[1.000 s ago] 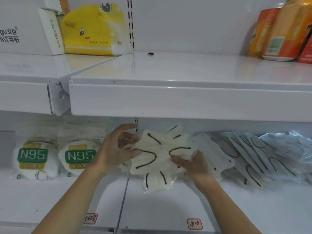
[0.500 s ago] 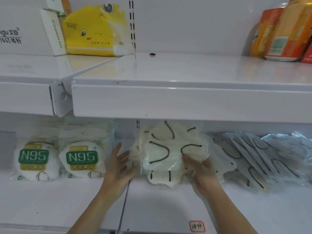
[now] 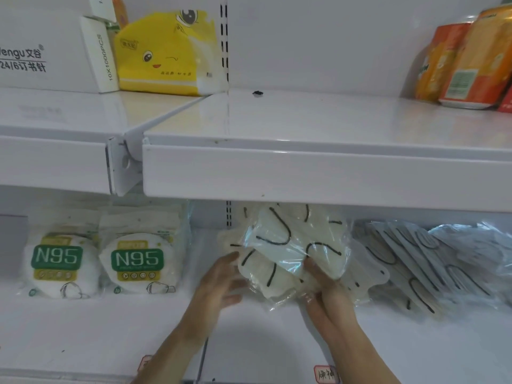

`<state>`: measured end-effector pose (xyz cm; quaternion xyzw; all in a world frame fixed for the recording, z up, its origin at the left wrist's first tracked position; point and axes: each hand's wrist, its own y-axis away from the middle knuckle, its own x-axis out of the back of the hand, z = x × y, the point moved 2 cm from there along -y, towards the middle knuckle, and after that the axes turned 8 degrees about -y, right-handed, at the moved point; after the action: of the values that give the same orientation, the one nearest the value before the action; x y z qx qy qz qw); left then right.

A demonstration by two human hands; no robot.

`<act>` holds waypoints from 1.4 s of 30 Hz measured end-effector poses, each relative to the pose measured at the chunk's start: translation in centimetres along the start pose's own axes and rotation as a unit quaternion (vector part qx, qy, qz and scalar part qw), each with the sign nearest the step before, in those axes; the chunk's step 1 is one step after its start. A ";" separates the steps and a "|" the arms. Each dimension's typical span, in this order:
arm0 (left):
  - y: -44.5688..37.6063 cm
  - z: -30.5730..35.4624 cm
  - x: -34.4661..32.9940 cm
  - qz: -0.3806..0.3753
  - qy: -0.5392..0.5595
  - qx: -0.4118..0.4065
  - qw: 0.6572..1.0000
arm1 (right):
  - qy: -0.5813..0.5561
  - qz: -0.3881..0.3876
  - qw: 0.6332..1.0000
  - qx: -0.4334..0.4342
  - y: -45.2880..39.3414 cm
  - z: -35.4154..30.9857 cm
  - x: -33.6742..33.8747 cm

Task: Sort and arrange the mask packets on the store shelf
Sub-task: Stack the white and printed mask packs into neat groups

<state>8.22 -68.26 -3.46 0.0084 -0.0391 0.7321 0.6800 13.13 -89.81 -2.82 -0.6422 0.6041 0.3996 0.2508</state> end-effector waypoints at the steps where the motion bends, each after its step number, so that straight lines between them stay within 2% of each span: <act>1: 0.3 -0.5 -0.8 -0.015 -0.045 0.007 0.999 | -0.014 0.008 1.000 -0.012 0.1 0.5 0.1; 3: 0.7 -0.8 -2.3 0.001 -0.101 -0.008 0.995 | -0.013 0.005 1.000 -0.014 0.3 1.5 0.1; 6: 0.5 -0.4 -2.2 0.040 -0.030 -0.014 0.999 | 0.035 -0.015 0.999 0.017 0.8 1.6 0.4; 8: 0.4 0.4 -0.7 0.045 -0.021 -0.028 0.998 | 0.072 -0.025 0.997 0.017 1.0 0.7 0.9; 14: 0.4 2.1 4.0 -0.036 -0.195 -0.049 0.979 | 0.189 -0.097 0.977 -0.035 1.5 -2.4 0.9; 16: 0.7 2.8 4.4 -0.038 -0.221 -0.070 0.972 | 0.209 -0.112 0.970 -0.054 1.5 -2.5 0.8; 23: 1.9 3.5 2.9 0.028 -0.175 -0.102 0.979 | 0.244 -0.122 0.959 -0.076 1.4 -0.5 1.3; 26: 1.6 3.7 4.0 0.038 -0.196 -0.132 0.971 | 0.260 -0.119 0.956 -0.067 1.3 -0.5 1.6; 32: 1.3 3.8 5.4 0.144 -0.225 -0.156 0.951 | 0.315 -0.109 0.941 -0.064 1.2 -0.7 2.6; 38: 2.2 5.1 5.5 0.139 -0.297 -0.193 0.925 | 0.419 -0.126 0.898 -0.045 1.5 -0.9 2.1; 40: 2.2 6.1 5.7 0.159 -0.309 -0.210 0.914 | 0.424 -0.127 0.896 -0.040 1.3 -0.8 1.9; 42: 1.9 6.3 5.9 0.137 -0.331 -0.202 0.911 | 0.414 -0.128 0.901 -0.040 1.3 -0.5 1.9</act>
<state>5.67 -63.01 3.15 0.1071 -0.4101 0.7495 0.5085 11.92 -91.48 -3.88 -0.8308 0.5497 0.0864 0.0012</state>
